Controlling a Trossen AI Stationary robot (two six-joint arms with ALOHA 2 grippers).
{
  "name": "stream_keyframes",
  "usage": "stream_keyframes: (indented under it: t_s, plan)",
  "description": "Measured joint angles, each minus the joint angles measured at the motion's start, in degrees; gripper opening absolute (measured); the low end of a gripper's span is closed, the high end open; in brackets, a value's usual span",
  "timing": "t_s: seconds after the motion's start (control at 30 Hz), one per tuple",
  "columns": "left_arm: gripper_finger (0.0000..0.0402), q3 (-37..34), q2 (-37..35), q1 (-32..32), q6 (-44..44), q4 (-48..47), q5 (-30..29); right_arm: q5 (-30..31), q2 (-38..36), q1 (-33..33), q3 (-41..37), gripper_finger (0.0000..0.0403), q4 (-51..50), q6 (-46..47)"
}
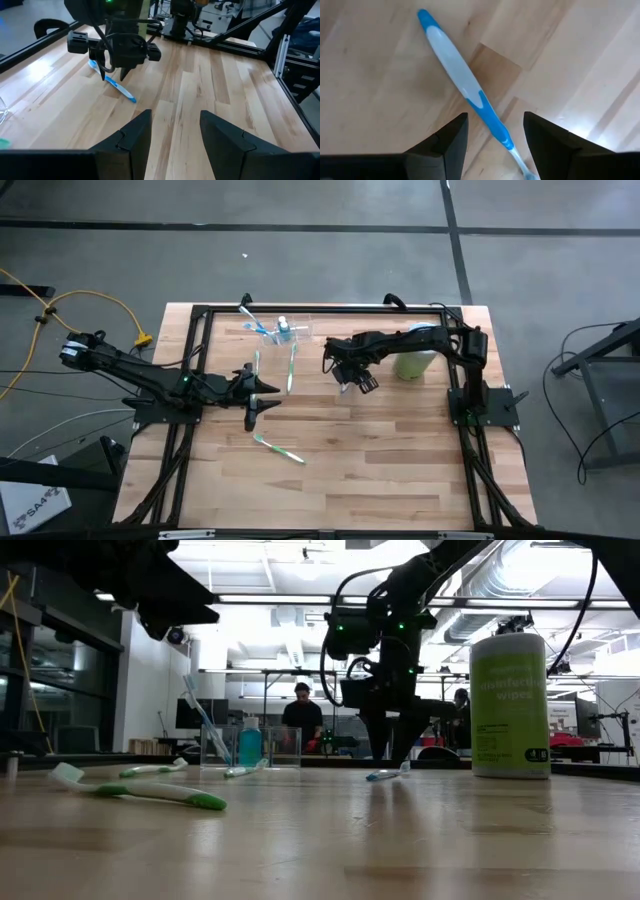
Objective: Pick & Place toothbrushing station
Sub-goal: Put the blue toothbrush into the left section of the transparent organizer
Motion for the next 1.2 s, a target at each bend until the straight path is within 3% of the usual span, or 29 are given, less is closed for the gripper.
stream_keyframes:
  t_s: [0.53,0.77,1.2]
  plan:
    - [0.0161,0.0,0.0,0.0,0.0,0.0,0.0,-4.2,0.2,-1.3,0.0,0.0183,-1.7,0.3]
    - [0.0161,0.0,0.0,0.0,0.9,1.6,0.0,-3.4,0.2,-1.3,0.0,0.0183,-3.5,-1.8]
    - [0.0161,0.0,0.0,0.0,1.0,3.1,0.0,-6.3,1.4,-0.9,0.0,0.0183,-0.3,-2.2]
